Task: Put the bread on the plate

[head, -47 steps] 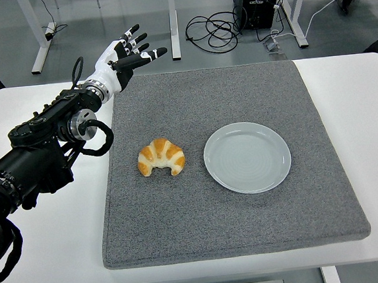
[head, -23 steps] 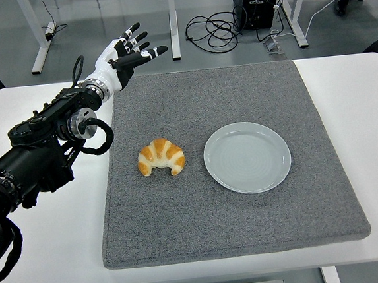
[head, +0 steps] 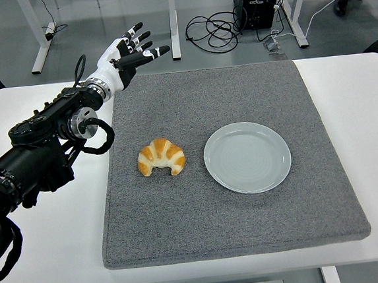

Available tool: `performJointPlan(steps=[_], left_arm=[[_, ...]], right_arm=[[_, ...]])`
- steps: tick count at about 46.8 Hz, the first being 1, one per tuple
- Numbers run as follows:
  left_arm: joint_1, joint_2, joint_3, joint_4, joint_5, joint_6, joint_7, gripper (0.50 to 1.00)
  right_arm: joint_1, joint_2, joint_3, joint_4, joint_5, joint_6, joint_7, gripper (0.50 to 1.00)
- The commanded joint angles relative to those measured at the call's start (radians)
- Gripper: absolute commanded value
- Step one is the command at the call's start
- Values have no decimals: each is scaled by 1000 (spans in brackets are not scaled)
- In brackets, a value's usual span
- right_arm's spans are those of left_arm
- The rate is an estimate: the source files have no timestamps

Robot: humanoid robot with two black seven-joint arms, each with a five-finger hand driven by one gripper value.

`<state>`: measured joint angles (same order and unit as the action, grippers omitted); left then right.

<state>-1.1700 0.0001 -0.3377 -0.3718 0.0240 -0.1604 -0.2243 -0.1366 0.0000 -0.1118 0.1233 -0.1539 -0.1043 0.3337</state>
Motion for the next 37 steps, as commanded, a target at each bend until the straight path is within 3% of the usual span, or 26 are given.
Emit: performJointPlan(steps=[1,10,16,28,34,37], left_arm=[[-5,0,6,-28,5,-1,-1,987],[-28,0,26,-102,77,4,0,986],[-28,75,63,-223,161,21,-4,986],[-31,258,117,-545,441,232,2,987],[-53,336,201,-666,516,291,0,987],[-62,389,218,-731,537,292,0,987]], right_arm=[[0,0,0,-1,-1,0,-1,1000],[-1,0,0,-1,0,0,1,1000],[0,0,0,-1,0,0,1,1000],[0,0,0,1,0,0,1,1000],[0,0,0,-1,0,0,1,1000],[0,0,0,1,-1,0,1,1000]])
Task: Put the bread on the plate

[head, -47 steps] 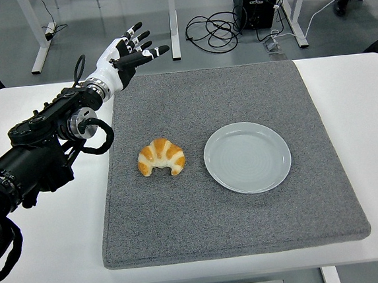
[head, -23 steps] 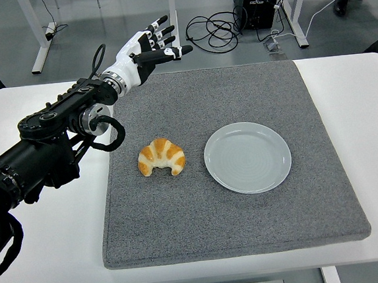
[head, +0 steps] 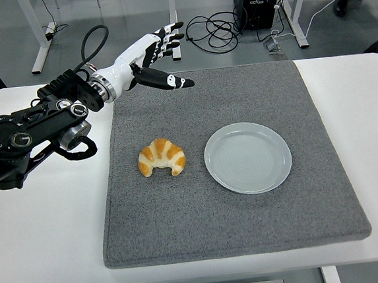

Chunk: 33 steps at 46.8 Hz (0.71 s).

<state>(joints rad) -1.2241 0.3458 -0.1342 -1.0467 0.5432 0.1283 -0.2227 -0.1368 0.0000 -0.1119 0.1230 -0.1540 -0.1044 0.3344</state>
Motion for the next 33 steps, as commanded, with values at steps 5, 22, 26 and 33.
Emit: performJointPlan(steps=[5,22,26,33], left_arm=[[-9,125,51,-196,93,7,5,986],[-94,252,272,-335,363,22,25,980],[-97,263,294,-334,419,25,26,980],[-92,256,321,-331,428,27,54,980]], right_arm=[[0,0,0,0,-1,0,0,1000],[0,0,0,0,-1,0,-2,1000],[0,0,0,0,1,0,0,1000],[0,0,0,0,-1,0,0,1000]])
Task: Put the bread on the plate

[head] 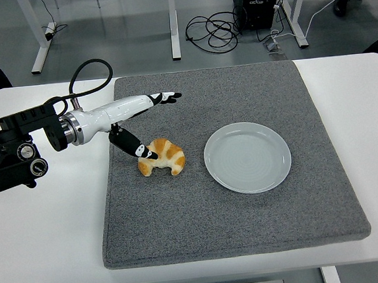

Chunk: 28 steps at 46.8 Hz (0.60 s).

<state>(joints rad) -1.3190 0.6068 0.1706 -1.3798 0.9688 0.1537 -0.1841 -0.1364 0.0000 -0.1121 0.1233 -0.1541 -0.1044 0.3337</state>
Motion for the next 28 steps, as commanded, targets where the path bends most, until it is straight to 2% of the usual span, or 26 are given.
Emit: performJointPlan(steps=[1,11,21,28], left_arm=[[3,-7,24,2,4,3,20,980],[20,-55,53,25,65,33,23,980],[23,-91,96,47,168,109,35,980],[44,-128,110,111,223,150,34,980]], right_arm=[[0,0,0,-1,-1,0,1,1000],[0,0,0,-1,1,0,1,1000],[0,0,0,1,1,0,1,1000],[0,0,0,1,-1,0,-1,1000]])
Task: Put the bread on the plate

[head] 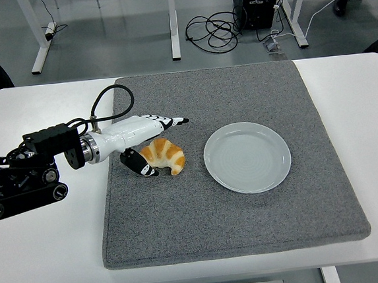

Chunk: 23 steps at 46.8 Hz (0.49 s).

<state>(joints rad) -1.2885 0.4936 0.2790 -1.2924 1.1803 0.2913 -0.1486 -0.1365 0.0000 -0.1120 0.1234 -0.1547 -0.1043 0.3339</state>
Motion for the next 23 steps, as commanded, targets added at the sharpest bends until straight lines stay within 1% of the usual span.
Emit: performJointPlan(steps=[1,5,12,23], left_arm=[[17,-21,2,30,16,14,-2,980],[24,-46,2,53,25,25,-2,980],[44,-90,3,59,47,52,-2,980],[55,-96,5,79,50,58,-2,980]], right_arm=[[0,0,0,1,1,0,-1,1000],[0,0,0,-1,1,0,0,1000],[0,0,0,1,0,0,0,1000],[0,0,0,1,0,0,-1,1000]])
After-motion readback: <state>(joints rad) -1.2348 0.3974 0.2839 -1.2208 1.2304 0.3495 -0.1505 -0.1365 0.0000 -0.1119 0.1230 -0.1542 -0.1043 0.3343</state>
